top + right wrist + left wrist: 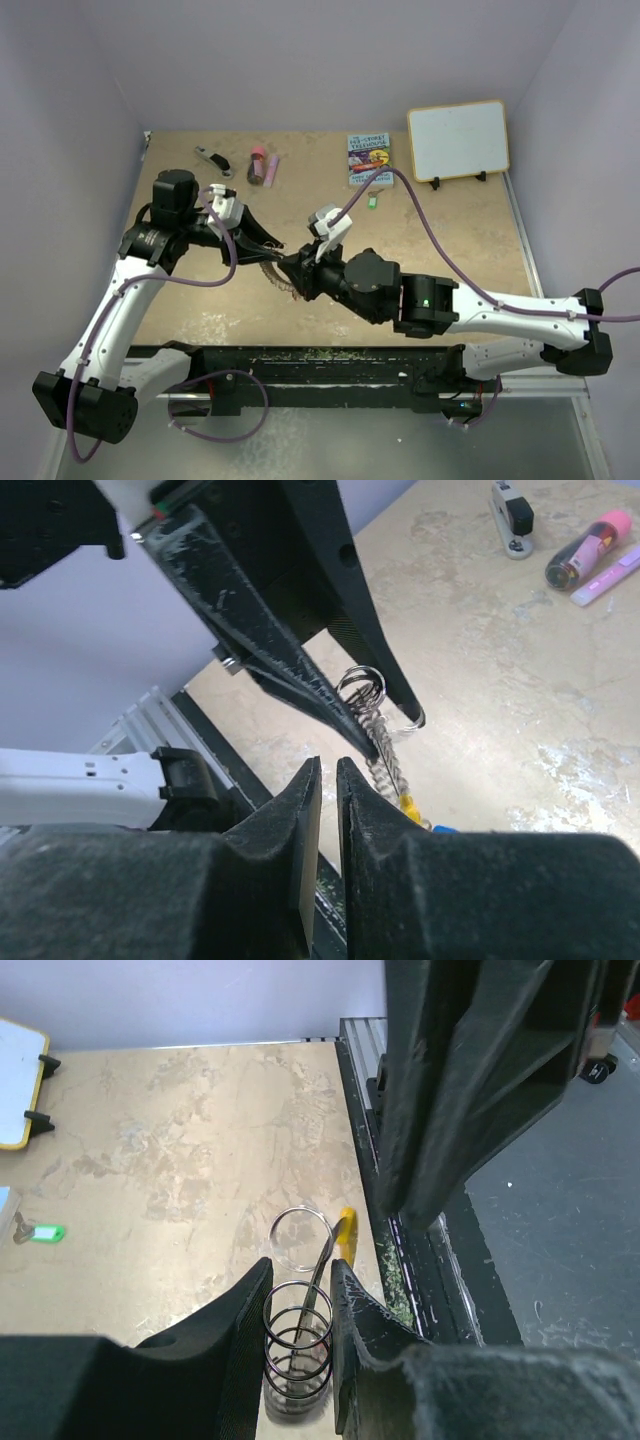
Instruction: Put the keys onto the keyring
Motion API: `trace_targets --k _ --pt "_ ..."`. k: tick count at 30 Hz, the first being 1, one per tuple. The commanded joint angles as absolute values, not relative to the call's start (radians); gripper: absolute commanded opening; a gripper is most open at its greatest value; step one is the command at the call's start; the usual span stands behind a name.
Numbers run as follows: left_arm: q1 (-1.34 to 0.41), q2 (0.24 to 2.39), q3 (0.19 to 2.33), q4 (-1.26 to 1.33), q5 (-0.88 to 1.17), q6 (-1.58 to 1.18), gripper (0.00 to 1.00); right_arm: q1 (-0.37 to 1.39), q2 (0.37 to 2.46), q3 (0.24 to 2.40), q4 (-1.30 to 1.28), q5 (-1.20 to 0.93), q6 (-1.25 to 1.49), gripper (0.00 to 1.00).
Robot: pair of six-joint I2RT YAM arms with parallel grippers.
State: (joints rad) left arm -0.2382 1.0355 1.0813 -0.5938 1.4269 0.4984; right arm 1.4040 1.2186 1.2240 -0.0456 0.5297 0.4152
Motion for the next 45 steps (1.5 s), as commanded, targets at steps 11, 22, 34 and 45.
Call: trace_targets --k 11,22,34,45 --pt "-0.233 1.027 1.115 -0.582 1.359 0.522 0.04 1.420 1.085 1.185 0.020 0.629 0.435 0.24" --pt "-0.233 0.974 1.112 -0.801 1.324 0.958 0.04 1.420 1.037 1.097 0.015 0.639 0.470 0.24" --pt "-0.233 0.952 1.093 -0.763 1.361 0.969 0.04 1.410 1.011 1.042 0.037 0.682 0.456 0.23" --pt "-0.233 0.938 1.083 -0.732 1.385 0.926 0.04 1.275 1.044 1.027 0.181 0.305 0.462 0.32"
